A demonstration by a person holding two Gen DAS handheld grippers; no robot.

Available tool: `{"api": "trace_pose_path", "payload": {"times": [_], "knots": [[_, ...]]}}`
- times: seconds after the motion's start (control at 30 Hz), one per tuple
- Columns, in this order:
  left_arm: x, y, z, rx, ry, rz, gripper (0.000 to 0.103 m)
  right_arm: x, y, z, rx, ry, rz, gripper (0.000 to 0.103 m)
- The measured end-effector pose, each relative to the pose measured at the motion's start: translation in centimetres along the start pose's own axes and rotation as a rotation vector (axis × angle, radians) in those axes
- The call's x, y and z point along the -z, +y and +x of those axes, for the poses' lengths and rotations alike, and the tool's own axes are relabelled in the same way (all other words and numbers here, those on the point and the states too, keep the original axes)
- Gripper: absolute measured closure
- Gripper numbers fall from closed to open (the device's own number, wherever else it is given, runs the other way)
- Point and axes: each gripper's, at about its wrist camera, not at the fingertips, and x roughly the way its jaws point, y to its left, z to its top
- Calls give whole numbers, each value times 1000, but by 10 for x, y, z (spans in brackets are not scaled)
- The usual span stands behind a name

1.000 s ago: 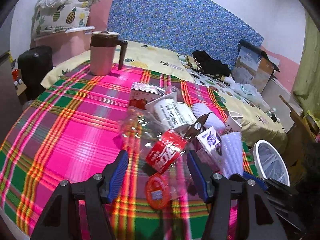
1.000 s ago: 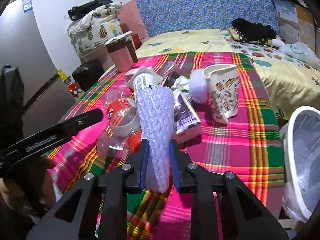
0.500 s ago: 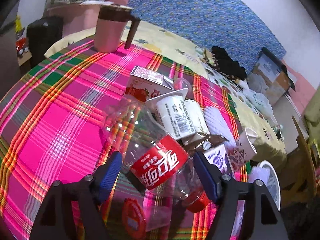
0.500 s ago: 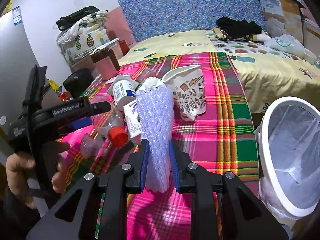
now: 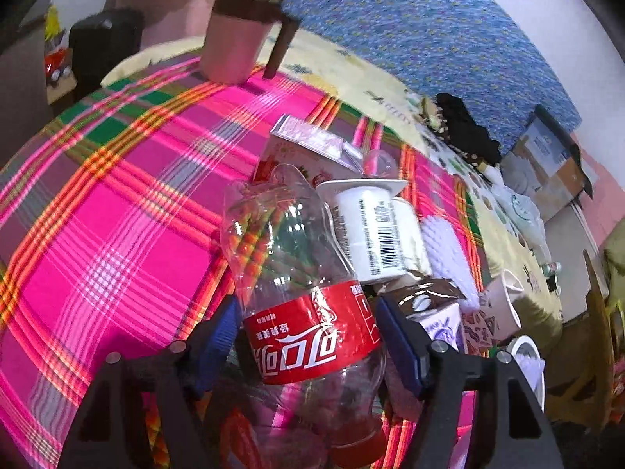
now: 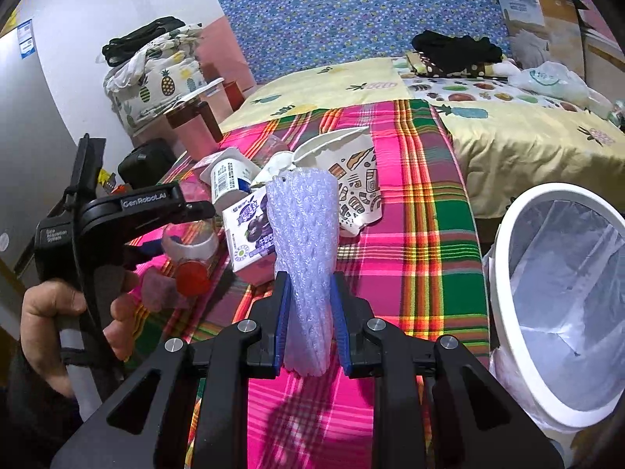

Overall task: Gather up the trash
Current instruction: 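Grasp the Coca-Cola bottle with the left gripper and lift it, then carry both items to the white bin and release them inside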

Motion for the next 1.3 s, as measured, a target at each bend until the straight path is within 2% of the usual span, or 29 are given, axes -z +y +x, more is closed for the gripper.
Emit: {"api": "trace_pose_path", "payload": {"times": [0.43, 0.67, 0.93, 1.3], "knots": [[15, -15, -53, 19, -119, 166, 35, 0, -6, -21, 36, -49, 3, 82], [22, -35, -79, 85, -150, 248, 35, 1, -14, -35, 68, -81, 22, 82], [48, -87, -81, 195, -112, 388, 35, 5, -37, -52, 137, -107, 72, 82], [89, -167, -54, 339, 4, 553, 35, 18, -81, -73, 261, -119, 176, 82]]}}
